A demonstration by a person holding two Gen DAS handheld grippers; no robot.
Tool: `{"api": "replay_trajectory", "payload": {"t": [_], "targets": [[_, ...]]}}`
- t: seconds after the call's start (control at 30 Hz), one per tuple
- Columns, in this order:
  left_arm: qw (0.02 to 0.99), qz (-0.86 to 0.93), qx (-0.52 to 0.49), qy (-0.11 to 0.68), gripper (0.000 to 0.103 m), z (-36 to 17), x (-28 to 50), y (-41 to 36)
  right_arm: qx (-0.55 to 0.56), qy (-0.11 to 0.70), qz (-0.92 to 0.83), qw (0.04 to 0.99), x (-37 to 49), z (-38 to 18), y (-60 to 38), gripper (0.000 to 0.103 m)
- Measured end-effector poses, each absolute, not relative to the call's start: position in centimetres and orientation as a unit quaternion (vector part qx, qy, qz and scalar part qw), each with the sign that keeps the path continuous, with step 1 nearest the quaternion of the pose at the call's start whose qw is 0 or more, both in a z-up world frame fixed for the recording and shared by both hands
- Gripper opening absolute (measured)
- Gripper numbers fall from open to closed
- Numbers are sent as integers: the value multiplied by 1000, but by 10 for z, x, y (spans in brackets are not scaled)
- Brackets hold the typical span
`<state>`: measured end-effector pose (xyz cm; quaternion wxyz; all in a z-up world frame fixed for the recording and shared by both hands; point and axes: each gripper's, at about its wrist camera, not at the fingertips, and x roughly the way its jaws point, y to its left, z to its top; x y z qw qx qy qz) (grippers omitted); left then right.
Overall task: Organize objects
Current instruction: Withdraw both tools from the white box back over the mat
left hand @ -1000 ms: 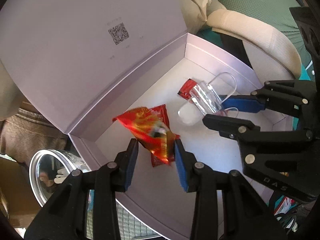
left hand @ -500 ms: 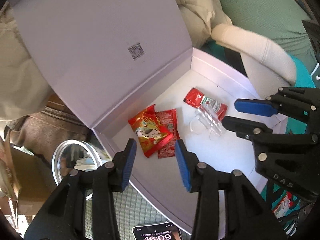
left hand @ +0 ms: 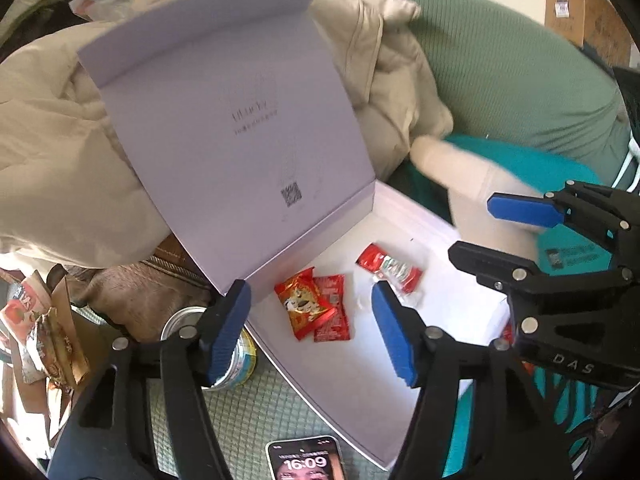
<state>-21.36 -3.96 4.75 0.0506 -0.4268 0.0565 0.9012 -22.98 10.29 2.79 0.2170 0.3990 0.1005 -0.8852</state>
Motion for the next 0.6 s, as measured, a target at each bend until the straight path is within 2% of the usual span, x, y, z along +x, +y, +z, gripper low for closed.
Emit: {"api": "replay_trajectory", "payload": {"t": [0.1,0.33,0.6], "targets": [[46,906,-417,52,62,60,-203,-39,382,101,-893,215,-222,43,106,55],[43,917,-393,50,74,86,-174,-31,359,102,-905,202,-199,65,119,59],[50,923,-378,50,76,96,-143,-18,341,101,-915,190,-168,83,136,61]]}}
